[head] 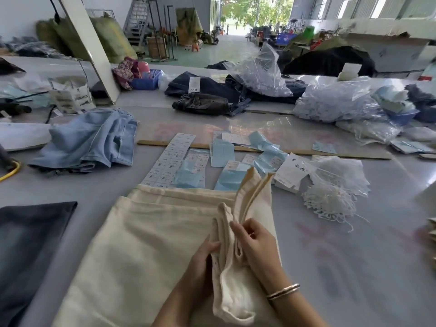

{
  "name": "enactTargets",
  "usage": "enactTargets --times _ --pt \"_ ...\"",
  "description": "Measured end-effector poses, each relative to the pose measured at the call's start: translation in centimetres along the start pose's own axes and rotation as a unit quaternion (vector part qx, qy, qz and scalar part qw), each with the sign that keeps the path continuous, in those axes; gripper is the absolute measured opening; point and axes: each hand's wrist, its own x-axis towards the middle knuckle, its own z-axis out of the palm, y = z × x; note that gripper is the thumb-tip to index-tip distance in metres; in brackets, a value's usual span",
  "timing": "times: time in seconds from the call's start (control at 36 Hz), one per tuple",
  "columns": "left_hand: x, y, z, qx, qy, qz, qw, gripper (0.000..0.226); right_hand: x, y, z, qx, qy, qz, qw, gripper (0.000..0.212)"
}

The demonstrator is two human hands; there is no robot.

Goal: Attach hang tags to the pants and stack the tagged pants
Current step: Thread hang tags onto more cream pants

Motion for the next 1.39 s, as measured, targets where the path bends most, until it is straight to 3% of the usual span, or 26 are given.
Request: enactTargets --times 0.08,0.14,0.31,0.42,0.5,0.61,0.72,0.92,1.0,1.08,1.17,1.25,1.39 --pt "-0.1 -0.2 0.0 0.013 -0.010 0.004 1.000 0.056 -0.6 0.0 0.1 -0.105 -0.036 -0.051 0.993 0.037" --pt "0.0 -0.2 -0.3 0.013 0.001 0.007 1.000 0.055 -0.8 0.3 -0.2 -0.116 -0.034 -0.081 0.989 0.021" --pt "0.2 -0.3 -0.4 -0.004 0.002 0.042 0.999 0.067 -0.6 1.9 -2.0 0.090 -0.001 -0.016 0.996 0.019" --pt "0.1 -0.3 -0.3 -0.002 -0.015 0.057 0.998 0.053 -0.8 2.5 -2.5 0.169 0.027 0.005 0.985 0.018" --pt "-0.1 -0.2 0.2 0.059 -0.011 0.077 0.995 0.052 -1.1 2.2 -2.3 0.200 0.028 0.001 0.979 0.039" --pt "-0.4 -0.3 0.3 0.124 0.027 0.121 0.985 0.056 -1.7 0.9 -1.9 -0.007 0.015 -0.096 0.995 0.028" --pt "-0.8 -0.2 0.0 0.136 -0.011 0.104 0.985 0.060 -2.3 0.1 -1.7 -0.126 -0.020 -0.118 0.985 0.014" --pt "-1.0 0.2 -0.1 0.108 -0.076 0.075 0.988 0.065 -1.7 -1.4 -1.4 -0.300 -0.066 -0.060 0.950 0.049" --pt "-0.8 0.1 -0.5 0.115 -0.073 0.078 0.988 0.062 -1.3 -1.5 -1.7 -0.327 -0.067 -0.078 0.939 0.026" --pt "-0.5 -0.1 -0.9 0.104 -0.072 0.072 0.989 0.061 -1.0 -0.5 -2.4 -0.229 -0.077 -0.077 0.967 0.022" --pt "-0.3 -0.3 -1.0 0.087 -0.079 0.067 0.991 0.059 -1.1 0.6 -3.4 0.012 -0.093 -0.015 0.995 0.015" --pt "-0.2 -0.2 -0.9 0.093 -0.092 0.063 0.989 0.056 -1.3 1.5 -4.1 0.187 -0.107 0.054 0.975 0.032" --pt "-0.3 0.2 -0.9 0.124 -0.112 0.043 0.985 0.058 -1.2 1.8 -4.7 0.321 -0.104 0.095 0.937 0.014"
